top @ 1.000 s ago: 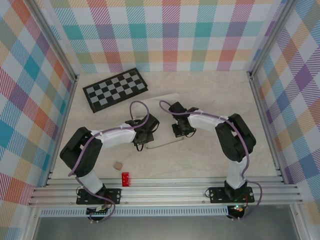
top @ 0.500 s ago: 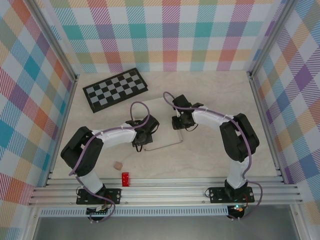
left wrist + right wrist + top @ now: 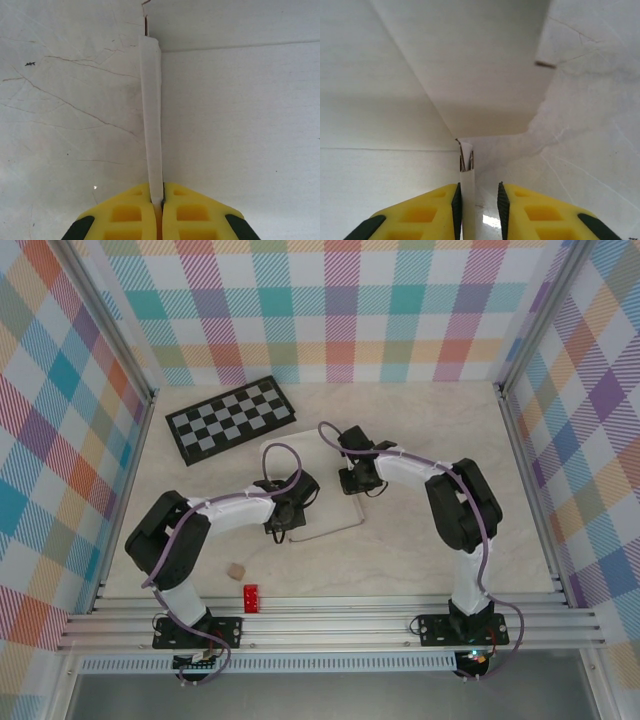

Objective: Fold the paper box

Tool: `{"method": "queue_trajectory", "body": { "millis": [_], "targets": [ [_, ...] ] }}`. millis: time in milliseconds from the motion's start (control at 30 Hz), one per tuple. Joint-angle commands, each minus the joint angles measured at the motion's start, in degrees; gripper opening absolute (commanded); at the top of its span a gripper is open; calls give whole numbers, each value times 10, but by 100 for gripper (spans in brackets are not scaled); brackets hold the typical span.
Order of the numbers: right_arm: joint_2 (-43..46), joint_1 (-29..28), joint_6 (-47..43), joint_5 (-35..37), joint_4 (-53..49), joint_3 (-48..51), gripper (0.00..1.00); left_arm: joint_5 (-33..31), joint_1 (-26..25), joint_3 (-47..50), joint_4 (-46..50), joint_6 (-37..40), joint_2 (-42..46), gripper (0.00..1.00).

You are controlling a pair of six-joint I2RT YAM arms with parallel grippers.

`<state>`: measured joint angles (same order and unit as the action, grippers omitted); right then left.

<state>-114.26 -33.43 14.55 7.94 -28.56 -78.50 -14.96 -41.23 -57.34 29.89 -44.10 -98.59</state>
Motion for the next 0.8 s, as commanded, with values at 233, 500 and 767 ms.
{"method": "queue_trajectory", "body": {
  "millis": [233, 500, 767],
  "targets": [
    [-31, -22, -3, 154, -40, 0, 10, 1, -5, -16, 19, 2, -3, 0],
    [-15, -27, 6, 149, -26, 27, 11, 0, -5, -19, 22, 7, -11, 0],
    [136, -11, -54, 7, 9, 86, 42, 8, -1, -47, 56, 52, -25, 1]
  ]
}}
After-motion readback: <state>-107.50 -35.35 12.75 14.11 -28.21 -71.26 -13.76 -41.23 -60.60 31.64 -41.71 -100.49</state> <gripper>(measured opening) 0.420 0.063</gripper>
